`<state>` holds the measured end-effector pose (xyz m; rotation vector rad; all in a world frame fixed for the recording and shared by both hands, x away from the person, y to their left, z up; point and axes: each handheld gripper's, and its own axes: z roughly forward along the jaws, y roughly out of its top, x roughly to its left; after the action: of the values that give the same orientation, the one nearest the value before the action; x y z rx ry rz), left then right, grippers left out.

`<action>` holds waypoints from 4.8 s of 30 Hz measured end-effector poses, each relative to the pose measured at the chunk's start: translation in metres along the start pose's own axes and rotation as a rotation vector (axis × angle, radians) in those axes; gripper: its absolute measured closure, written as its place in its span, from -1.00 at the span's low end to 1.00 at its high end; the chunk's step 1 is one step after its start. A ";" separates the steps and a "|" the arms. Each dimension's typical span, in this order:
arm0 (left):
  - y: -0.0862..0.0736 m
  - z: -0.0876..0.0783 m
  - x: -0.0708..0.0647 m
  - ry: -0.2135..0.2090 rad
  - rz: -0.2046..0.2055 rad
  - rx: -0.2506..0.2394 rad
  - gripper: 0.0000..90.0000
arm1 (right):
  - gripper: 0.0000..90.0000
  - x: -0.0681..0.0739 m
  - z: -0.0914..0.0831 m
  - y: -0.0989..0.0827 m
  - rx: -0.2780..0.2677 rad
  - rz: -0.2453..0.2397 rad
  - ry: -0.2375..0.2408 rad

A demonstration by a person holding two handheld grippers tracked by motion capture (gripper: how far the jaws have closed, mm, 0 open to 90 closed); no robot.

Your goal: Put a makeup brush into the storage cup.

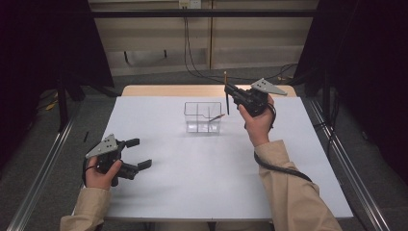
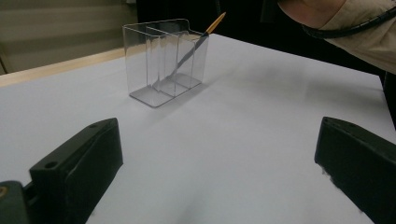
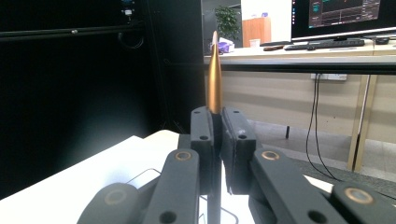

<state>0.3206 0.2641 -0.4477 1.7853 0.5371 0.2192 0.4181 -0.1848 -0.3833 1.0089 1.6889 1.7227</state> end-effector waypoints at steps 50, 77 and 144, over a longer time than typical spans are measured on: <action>-0.001 -0.001 0.001 0.007 -0.001 0.002 -0.98 | 0.88 0.012 0.026 -0.009 -0.008 -0.010 0.044; -0.001 -0.002 0.001 0.005 -0.002 0.000 -0.98 | 0.88 0.016 0.031 -0.017 0.004 -0.036 0.064; 0.000 -0.002 0.000 0.007 0.008 0.003 -0.98 | 0.88 0.013 0.023 -0.036 0.069 -0.041 0.061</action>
<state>0.3195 0.2657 -0.4466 1.7904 0.5356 0.2298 0.4235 -0.1576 -0.4183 0.9547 1.8064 1.6949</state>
